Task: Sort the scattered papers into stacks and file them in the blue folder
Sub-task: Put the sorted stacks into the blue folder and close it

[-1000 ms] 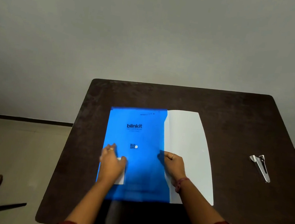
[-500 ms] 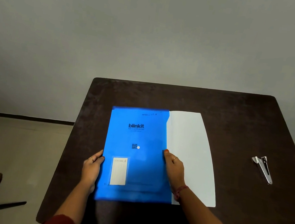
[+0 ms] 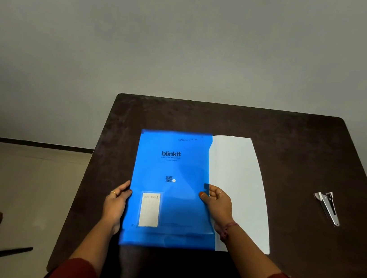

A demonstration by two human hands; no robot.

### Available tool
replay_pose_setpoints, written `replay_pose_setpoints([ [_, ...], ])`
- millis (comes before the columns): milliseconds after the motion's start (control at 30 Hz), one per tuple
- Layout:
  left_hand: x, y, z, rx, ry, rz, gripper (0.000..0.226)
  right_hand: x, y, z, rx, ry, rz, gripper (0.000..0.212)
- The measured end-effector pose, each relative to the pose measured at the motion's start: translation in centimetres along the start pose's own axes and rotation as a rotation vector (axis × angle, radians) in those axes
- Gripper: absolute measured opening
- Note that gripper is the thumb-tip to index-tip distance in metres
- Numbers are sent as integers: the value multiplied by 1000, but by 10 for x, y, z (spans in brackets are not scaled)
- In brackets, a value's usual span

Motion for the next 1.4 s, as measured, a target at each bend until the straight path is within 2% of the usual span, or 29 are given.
replay_pose_setpoints([
  [400, -1, 5, -5, 1, 33, 37, 31, 0, 0, 0, 4, 19, -24, 31],
  [633, -2, 4, -4, -2, 40, 35, 32, 3, 9, 6, -96, 111, -69, 50],
  [767, -2, 3, -1, -7, 26, 38, 34, 6, 13, -3, -362, 426, -153, 48],
  [867, -3, 0, 0, -3, -6, 46, 37, 10, 15, -8, -432, 696, -141, 42],
  [1000, 1, 0, 0, 27, -26, 34, 41, 11, 19, -8, -595, 980, -100, 45],
  [1100, 2, -3, 0, 39, -58, 0, 41, 5, 12, 0, -521, 961, 25, 49],
  [1167, 2, -5, 0, 37, -65, -19, 40, -11, 5, 8, -459, 938, 29, 56],
  [1333, 4, -6, 2, 26, -90, -33, 39, -89, -11, 19, -257, 947, -338, 72],
  [1400, 4, -7, 1, 28, -96, -36, 39, -114, -15, 23, -179, 871, -407, 76],
])
Point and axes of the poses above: each hand's wrist, its own y-axis away from the middle knuckle, its own x-axis out of the palm, z = x × y, the point moved 4 cm from there along -y, towards the middle knuckle, and after that the axes turned 7 degrees about -z, right-handed, at the moved point
